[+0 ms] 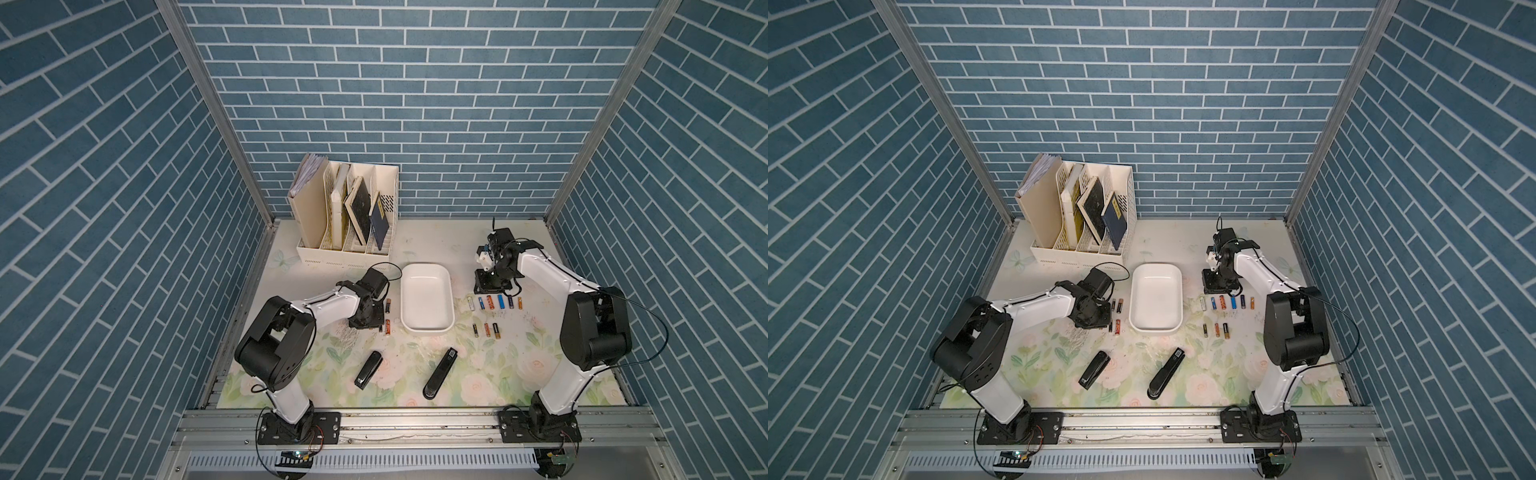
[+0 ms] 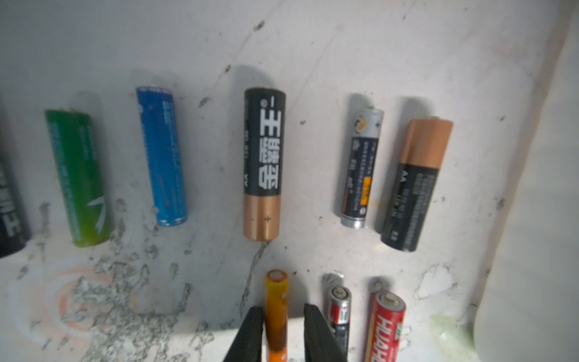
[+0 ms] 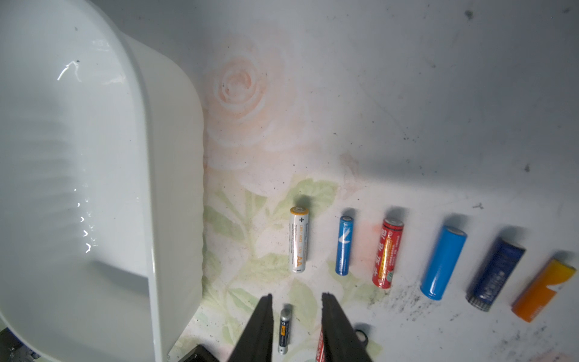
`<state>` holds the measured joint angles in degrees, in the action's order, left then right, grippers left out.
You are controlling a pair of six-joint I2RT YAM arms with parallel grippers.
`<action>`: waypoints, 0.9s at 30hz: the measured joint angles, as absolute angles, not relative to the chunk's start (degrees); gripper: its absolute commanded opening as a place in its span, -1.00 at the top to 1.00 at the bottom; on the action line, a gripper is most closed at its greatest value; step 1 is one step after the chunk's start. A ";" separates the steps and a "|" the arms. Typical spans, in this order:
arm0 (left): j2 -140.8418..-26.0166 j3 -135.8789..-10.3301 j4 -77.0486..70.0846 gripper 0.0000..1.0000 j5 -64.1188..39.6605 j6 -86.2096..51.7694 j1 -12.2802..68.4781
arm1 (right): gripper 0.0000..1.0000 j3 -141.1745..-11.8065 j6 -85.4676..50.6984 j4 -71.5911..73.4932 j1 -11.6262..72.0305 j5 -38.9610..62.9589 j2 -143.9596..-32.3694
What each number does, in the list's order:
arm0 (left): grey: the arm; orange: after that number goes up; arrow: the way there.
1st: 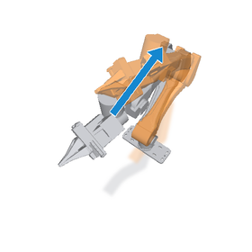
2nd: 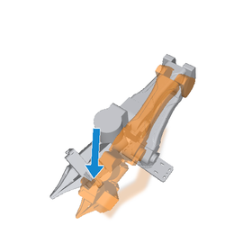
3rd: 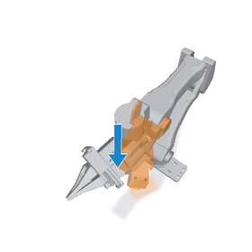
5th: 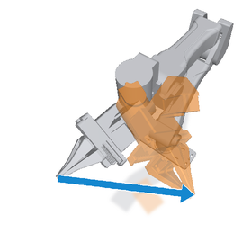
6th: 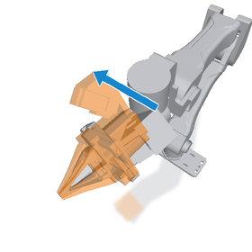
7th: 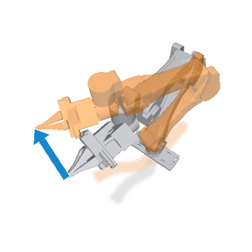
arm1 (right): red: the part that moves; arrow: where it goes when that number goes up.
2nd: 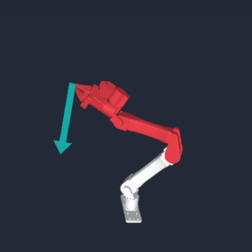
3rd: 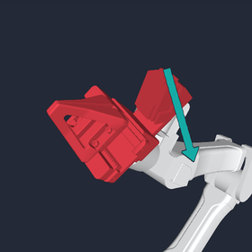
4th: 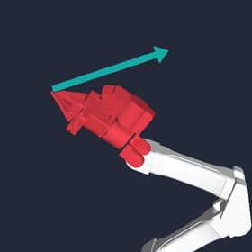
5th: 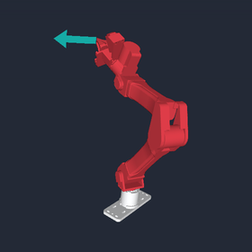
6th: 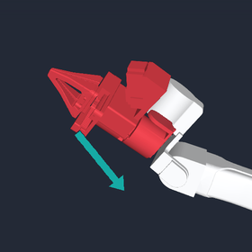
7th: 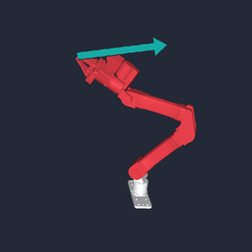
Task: Take the batteries out of the storage box
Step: Place the battery at the center of the board, then reset both arms
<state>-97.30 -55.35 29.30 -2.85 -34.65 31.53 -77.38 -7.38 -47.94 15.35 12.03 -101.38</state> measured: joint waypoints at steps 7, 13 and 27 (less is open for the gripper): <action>-96.97 -55.86 31.81 0.27 -2.61 -34.76 31.53 | 0.40 -77.38 -7.38 -47.97 15.35 12.03 -101.38; -96.73 -60.88 35.97 -0.15 -1.04 -33.91 31.48 | 0.34 -77.41 -7.42 -47.86 15.35 12.38 -101.38; -83.90 -73.78 41.76 -0.99 7.60 -29.41 24.45 | -0.68 -84.47 -11.31 -42.61 15.35 14.39 -101.36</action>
